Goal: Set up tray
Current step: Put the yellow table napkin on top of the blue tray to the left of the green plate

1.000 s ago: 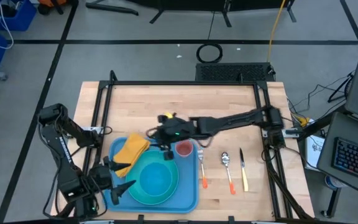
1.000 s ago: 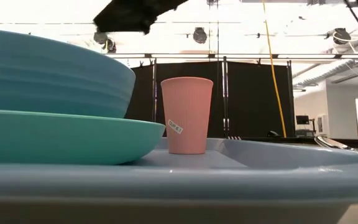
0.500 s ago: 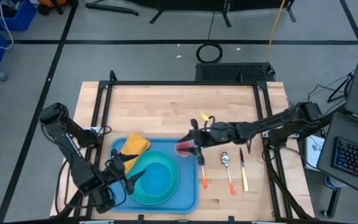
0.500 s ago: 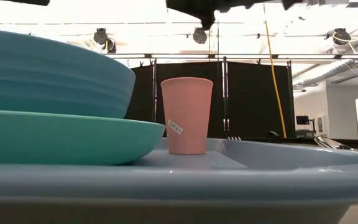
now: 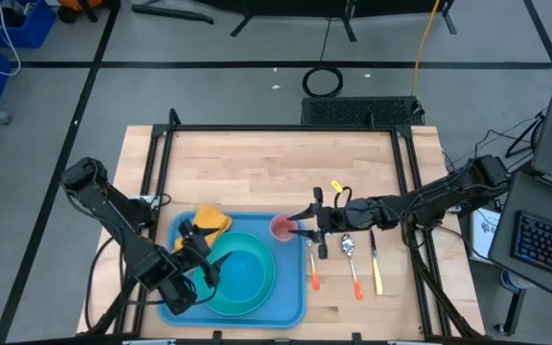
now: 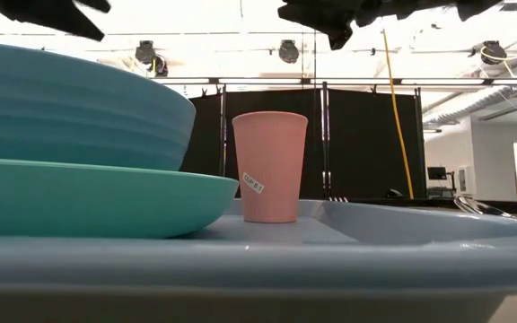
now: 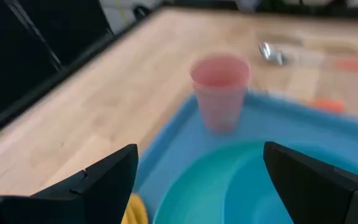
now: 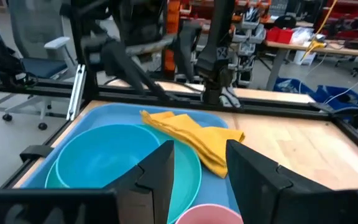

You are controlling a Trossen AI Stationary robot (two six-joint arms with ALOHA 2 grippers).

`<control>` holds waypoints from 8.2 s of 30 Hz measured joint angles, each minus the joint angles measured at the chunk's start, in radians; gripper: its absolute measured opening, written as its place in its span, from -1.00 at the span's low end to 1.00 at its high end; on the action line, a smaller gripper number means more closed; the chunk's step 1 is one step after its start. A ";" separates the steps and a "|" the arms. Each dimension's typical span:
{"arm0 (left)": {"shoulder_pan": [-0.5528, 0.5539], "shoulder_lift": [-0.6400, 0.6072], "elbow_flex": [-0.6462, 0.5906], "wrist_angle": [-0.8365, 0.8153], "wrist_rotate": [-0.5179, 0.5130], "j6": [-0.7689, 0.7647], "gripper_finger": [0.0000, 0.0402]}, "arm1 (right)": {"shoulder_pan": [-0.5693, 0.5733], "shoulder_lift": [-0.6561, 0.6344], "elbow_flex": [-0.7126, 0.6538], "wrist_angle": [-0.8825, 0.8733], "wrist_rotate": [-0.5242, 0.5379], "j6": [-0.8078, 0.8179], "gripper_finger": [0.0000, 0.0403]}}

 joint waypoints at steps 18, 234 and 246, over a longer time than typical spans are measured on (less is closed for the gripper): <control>-0.021 0.000 -0.120 0.140 0.343 0.061 0.75 | -0.004 -0.003 0.000 -0.023 -0.001 0.034 -0.33; -0.206 0.229 -0.097 -0.084 0.473 -0.354 0.26 | -0.015 0.005 0.001 -0.092 -0.002 0.085 -0.33; -0.168 0.229 -0.147 -0.004 0.491 -0.284 0.26 | -0.015 0.005 0.001 -0.093 -0.002 0.085 -0.33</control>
